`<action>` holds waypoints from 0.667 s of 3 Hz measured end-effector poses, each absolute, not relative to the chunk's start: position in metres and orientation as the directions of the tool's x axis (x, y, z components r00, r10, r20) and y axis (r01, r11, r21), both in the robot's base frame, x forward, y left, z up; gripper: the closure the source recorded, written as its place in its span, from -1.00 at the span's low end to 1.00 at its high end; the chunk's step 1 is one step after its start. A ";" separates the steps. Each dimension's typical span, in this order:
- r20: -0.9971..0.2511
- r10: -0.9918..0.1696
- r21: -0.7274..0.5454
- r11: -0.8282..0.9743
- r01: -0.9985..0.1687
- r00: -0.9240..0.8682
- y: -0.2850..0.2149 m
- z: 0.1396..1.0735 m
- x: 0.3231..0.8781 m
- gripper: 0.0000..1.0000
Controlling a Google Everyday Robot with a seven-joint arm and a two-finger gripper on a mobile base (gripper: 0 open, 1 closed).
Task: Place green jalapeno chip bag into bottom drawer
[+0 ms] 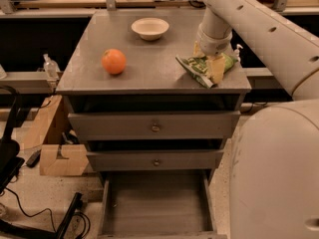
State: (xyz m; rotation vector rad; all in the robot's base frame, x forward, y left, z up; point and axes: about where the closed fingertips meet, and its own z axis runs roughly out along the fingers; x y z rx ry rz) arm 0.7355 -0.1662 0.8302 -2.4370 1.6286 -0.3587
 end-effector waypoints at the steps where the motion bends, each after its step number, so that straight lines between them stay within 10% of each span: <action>1: 0.095 -0.925 -0.288 -0.379 -0.879 0.368 -0.166 0.835 0.736 0.47; 2: 0.095 -0.925 -0.287 -0.379 -0.880 0.368 -0.166 0.835 0.736 0.93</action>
Offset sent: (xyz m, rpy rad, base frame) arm 0.0000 0.0000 0.0052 0.0000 0.0000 0.0000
